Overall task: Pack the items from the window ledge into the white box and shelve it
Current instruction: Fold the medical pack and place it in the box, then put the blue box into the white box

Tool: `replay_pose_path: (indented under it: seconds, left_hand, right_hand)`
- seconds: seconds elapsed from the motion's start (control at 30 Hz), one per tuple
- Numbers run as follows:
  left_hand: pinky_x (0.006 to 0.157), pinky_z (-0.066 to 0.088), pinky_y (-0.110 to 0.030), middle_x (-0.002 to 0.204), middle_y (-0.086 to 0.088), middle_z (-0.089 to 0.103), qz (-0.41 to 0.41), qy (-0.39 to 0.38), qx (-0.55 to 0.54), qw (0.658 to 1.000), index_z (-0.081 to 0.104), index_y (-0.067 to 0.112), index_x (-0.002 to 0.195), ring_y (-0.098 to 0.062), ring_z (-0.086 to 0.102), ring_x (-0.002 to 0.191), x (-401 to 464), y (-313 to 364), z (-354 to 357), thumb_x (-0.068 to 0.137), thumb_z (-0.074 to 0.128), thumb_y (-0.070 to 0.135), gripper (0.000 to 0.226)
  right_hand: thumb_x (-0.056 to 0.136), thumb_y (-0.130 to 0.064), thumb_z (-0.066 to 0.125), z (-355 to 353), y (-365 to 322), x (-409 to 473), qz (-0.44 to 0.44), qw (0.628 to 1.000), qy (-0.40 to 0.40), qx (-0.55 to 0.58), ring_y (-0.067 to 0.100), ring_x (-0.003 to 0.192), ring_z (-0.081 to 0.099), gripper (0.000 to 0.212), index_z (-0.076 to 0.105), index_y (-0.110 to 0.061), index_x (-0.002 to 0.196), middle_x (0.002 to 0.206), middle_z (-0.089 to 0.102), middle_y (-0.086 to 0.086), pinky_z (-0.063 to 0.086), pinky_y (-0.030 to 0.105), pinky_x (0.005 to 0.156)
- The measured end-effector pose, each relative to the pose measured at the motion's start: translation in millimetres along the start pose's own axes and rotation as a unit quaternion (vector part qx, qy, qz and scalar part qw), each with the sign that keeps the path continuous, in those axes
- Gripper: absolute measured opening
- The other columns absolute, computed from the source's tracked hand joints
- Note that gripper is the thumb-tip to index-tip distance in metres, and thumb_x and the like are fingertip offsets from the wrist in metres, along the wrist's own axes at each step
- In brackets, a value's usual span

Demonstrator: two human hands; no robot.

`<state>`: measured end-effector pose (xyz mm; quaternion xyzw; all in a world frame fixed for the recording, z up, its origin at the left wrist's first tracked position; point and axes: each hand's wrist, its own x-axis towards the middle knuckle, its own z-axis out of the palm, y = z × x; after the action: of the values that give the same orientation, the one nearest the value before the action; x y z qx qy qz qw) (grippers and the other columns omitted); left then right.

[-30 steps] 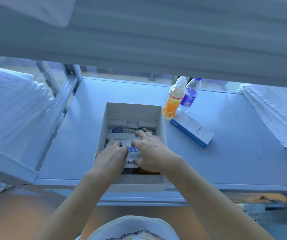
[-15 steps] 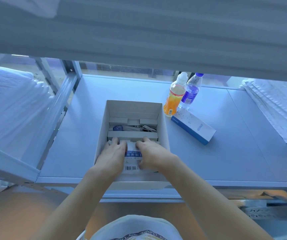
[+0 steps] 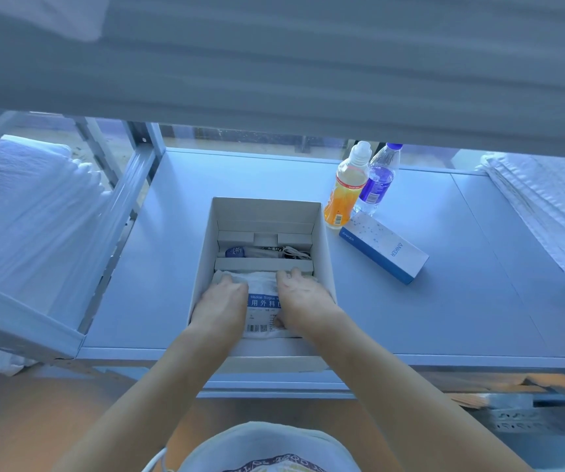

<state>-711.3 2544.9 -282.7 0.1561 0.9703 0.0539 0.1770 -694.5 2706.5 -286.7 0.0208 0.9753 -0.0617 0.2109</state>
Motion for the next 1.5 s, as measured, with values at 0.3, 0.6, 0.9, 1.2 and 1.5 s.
replay_pose_path:
  seconds: [0.3, 0.6, 0.9, 1.2, 1.5]
  left_hand:
    - [0.116, 0.036, -0.047, 0.167, -0.014, 0.017, 0.068, -0.071, 0.023, 0.995, 0.016, 0.019, 0.16, -0.036, 0.021, 0.15, 4, -7, 17, 0.093, 0.038, -0.003, 0.074]
    - [0.121, 0.031, -0.041, 0.169, -0.012, 0.014, 0.075, -0.018, -0.02, 0.997, 0.021, 0.02, 0.158, -0.033, 0.011, 0.156, -3, -9, 14, 0.1, 0.052, 0.01, 0.067]
    - [0.126, 0.009, -0.031, 0.173, -0.001, 0.005, 0.109, 0.067, -0.095, 0.987, 0.018, 0.026, 0.163, -0.02, 0.001, 0.159, -29, -5, -18, 0.101, 0.062, 0.026, 0.076]
    - [0.127, 0.016, -0.037, 0.172, 0.0, 0.011, 0.141, 0.09, -0.101, 0.981, 0.024, 0.027, 0.161, -0.021, 0.003, 0.159, -29, 35, -28, 0.102, 0.058, 0.039, 0.07]
    - [0.127, 0.015, -0.034, 0.169, 0.0, 0.023, 0.192, 0.123, -0.107, 0.968, 0.03, 0.025, 0.16, -0.022, 0.011, 0.158, -15, 98, -35, 0.103, 0.055, 0.04, 0.065]
  right_hand:
    - [0.094, -0.009, 0.057, 8, 3, -3, -0.032, 0.998, -0.044, 0.027, 0.037, 0.124, 0.049, 0.058, 0.036, -0.008, 0.148, 0.135, 0.048, 0.016, 0.046, 0.043, 0.095]
    - [0.089, -0.009, 0.062, -2, 4, -28, -0.062, 0.996, 0.046, -0.049, 0.032, 0.141, 0.035, 0.072, 0.029, -0.01, 0.153, 0.151, 0.036, 0.013, 0.033, 0.051, 0.117]
    - [0.097, -0.034, 0.067, -16, 36, -74, -0.127, 0.981, 0.145, 0.035, 0.019, 0.161, -0.001, 0.074, 0.03, -0.021, 0.16, 0.171, 0.016, 0.003, 0.001, 0.044, 0.131]
    - [0.101, -0.046, 0.061, -37, 86, -88, -0.089, 0.964, 0.181, 0.173, 0.007, 0.157, 0.008, 0.065, 0.036, -0.03, 0.159, 0.17, 0.018, -0.013, 0.013, 0.037, 0.128]
    - [0.1, -0.043, 0.063, -45, 145, -92, -0.021, 0.964, 0.192, 0.184, 0.012, 0.155, 0.02, 0.064, 0.04, -0.029, 0.157, 0.168, 0.024, -0.011, 0.019, 0.03, 0.124]
